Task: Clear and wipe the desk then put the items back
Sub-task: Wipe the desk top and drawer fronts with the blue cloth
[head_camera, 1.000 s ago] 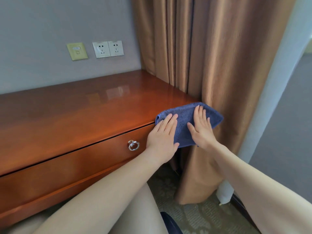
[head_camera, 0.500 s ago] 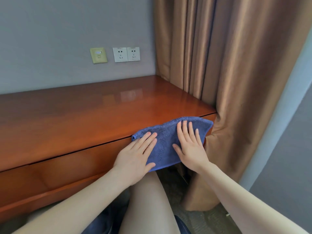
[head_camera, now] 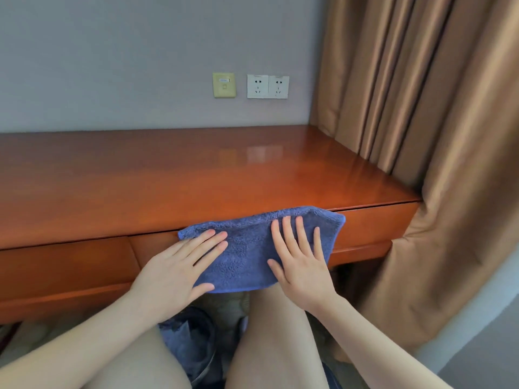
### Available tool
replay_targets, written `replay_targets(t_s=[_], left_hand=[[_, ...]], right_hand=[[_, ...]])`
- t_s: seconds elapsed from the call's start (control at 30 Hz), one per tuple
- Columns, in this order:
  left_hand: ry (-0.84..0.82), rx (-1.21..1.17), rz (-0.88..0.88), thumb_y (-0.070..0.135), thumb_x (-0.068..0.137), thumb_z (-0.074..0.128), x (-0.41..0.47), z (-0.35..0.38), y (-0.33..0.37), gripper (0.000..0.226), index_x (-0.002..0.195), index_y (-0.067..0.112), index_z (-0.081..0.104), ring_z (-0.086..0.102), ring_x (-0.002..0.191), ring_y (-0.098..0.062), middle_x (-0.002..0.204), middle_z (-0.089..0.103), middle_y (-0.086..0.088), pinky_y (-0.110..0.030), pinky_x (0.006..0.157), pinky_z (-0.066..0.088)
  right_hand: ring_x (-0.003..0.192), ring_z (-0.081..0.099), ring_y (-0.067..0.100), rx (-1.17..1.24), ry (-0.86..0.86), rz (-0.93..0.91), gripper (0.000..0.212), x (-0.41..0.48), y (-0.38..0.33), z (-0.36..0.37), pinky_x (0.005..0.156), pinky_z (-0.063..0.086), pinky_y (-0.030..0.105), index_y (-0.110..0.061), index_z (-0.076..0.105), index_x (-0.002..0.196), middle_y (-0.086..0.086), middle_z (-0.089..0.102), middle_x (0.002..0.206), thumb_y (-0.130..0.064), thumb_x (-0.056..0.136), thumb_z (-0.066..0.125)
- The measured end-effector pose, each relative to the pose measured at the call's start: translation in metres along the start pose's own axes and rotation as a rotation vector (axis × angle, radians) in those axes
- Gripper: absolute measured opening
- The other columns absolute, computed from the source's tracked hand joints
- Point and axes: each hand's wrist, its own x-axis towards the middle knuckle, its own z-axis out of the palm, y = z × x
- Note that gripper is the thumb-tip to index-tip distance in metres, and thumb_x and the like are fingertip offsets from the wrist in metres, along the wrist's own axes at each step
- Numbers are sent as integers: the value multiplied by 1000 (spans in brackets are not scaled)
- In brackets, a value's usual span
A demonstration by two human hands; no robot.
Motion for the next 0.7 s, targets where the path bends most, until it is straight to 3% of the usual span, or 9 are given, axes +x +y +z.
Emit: replay_targets(t_s=[0.1, 0.23, 0.4, 0.57, 0.7], left_hand=[[-41, 32, -50, 57, 88, 36, -34, -1, -22, 73, 146, 13, 40, 5, 150, -15, 154, 35, -5, -36, 108, 27], [-43, 40, -165, 57, 92, 36, -71, -6, -44, 72, 148, 12, 36, 31, 141, -22, 153, 37, -5, -39, 111, 24], [-33, -15, -259, 63, 96, 28, -80, -9, -45, 76, 153, 13, 24, 26, 144, -20, 157, 29, -1, -43, 112, 26], [-32, -78, -301, 63, 97, 27, -79, -13, -42, 76, 153, 13, 25, 20, 147, -19, 159, 25, -2, -40, 116, 19], [-89, -163, -421, 69, 95, 13, -63, -29, -59, 77, 154, 20, 25, 24, 146, -22, 159, 21, -5, -35, 118, 12]], right_hand=[[148, 14, 26, -18, -11, -102, 68, 7, -31, 4, 115, 10, 55, -20, 14, 155, 3, 25, 159, -42, 95, 36], [148, 17, 22, 6, 6, -215, 68, 24, -68, -1, 114, 15, 50, -24, 18, 154, -2, 22, 160, -41, 94, 43], [149, 17, 22, 13, 16, -261, 66, 41, -80, -11, 118, 11, 50, -26, 19, 155, -4, 18, 161, -45, 96, 42], [144, 31, 21, 27, 23, -279, 61, 54, -79, -25, 117, 18, 47, -29, 27, 152, -4, 28, 158, -48, 96, 38], [136, 43, 17, 72, -126, -225, 61, 85, -88, -42, 113, 28, 42, -37, 31, 149, -8, 41, 151, -62, 95, 20]])
